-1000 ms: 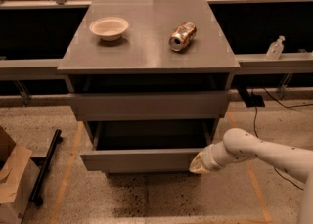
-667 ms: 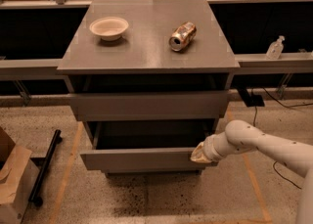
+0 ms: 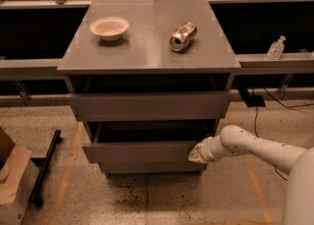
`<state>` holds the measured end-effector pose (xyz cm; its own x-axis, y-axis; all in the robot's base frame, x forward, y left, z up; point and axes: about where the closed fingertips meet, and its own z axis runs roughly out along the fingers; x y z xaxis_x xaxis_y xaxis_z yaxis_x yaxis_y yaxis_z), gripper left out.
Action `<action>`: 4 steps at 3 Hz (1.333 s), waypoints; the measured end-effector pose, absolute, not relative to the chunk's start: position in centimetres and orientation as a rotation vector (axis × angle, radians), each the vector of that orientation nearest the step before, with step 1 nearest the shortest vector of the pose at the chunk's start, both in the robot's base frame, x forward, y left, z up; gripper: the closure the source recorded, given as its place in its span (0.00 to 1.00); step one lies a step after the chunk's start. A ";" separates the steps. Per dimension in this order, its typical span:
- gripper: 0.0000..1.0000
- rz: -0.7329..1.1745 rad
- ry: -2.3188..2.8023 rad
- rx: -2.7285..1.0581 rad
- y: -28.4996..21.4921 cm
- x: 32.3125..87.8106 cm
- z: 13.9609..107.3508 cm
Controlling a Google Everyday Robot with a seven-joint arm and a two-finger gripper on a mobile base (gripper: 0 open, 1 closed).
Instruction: Close middle drawer
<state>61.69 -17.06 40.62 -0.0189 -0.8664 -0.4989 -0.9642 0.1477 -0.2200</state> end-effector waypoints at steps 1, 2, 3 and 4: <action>1.00 0.144 1.890 -1.654 -18.1 66.4 39.1; 1.00 0.088 1.863 -1.599 -18.7 69.0 38.7; 1.00 0.082 1.844 -1.579 -18.4 70.2 38.2; 1.00 0.088 1.843 -1.589 -18.0 70.3 38.1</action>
Offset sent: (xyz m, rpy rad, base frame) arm 0.1068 -0.0279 -0.0190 0.0365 -0.2435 -0.1431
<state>70.29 -18.03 38.13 -0.0111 -0.8461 -0.5329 -0.8929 0.2483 -0.3756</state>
